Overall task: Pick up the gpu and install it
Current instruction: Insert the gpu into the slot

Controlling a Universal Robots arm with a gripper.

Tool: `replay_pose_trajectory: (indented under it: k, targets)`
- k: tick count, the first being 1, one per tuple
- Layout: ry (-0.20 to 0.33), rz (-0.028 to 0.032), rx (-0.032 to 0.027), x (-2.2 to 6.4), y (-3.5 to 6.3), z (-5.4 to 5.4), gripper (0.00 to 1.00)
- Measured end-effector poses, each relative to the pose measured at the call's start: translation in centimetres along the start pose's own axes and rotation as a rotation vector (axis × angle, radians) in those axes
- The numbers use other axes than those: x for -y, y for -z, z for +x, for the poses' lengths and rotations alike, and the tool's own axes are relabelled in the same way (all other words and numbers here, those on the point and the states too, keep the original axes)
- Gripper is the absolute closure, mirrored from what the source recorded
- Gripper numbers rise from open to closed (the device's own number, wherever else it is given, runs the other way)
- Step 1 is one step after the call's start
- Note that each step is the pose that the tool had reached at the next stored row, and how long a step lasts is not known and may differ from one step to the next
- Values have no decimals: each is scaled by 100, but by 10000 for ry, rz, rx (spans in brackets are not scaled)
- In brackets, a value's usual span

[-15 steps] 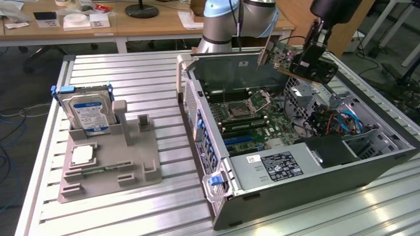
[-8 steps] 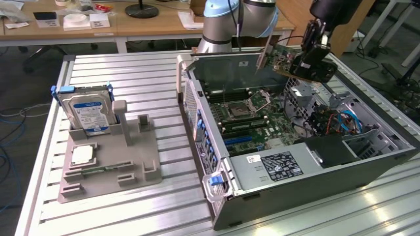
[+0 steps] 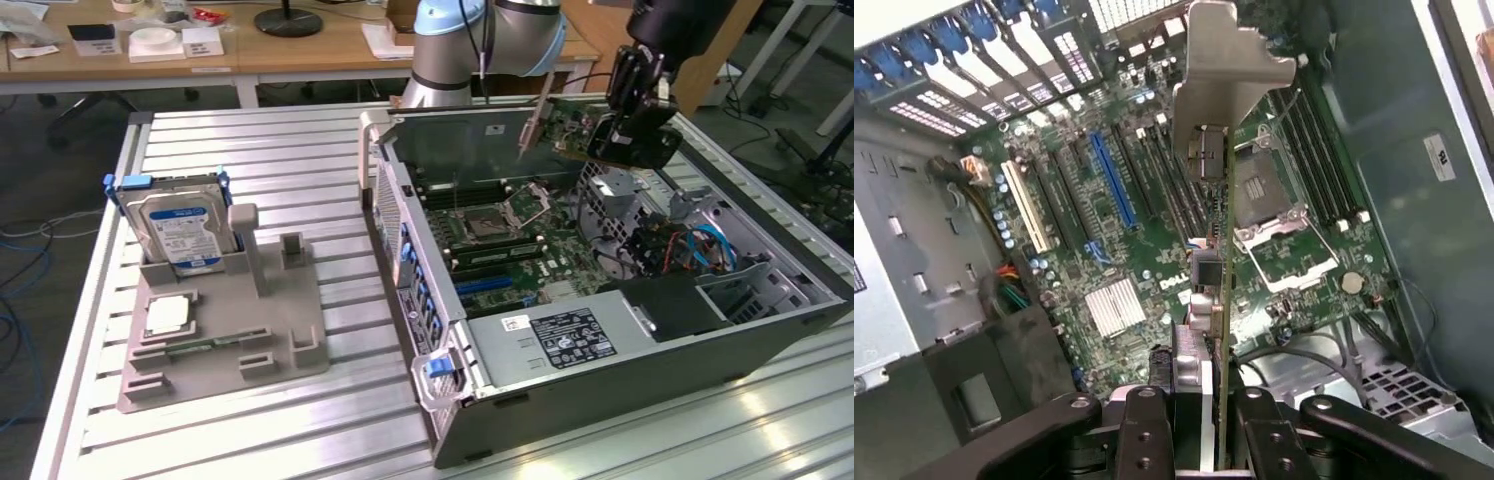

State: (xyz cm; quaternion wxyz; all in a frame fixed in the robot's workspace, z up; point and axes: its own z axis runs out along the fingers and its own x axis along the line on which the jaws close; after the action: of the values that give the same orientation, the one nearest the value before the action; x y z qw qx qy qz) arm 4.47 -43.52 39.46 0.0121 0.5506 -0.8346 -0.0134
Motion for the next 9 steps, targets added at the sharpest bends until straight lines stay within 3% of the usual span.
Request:
replay_pose_trajectory:
  k: [4, 6, 9]
  targets:
    - [219, 154, 61, -4, -24, 2, 72]
    - [512, 189, 68, -3, -36, 2, 72]
    - [903, 192, 74, -3, -63, 3, 72]
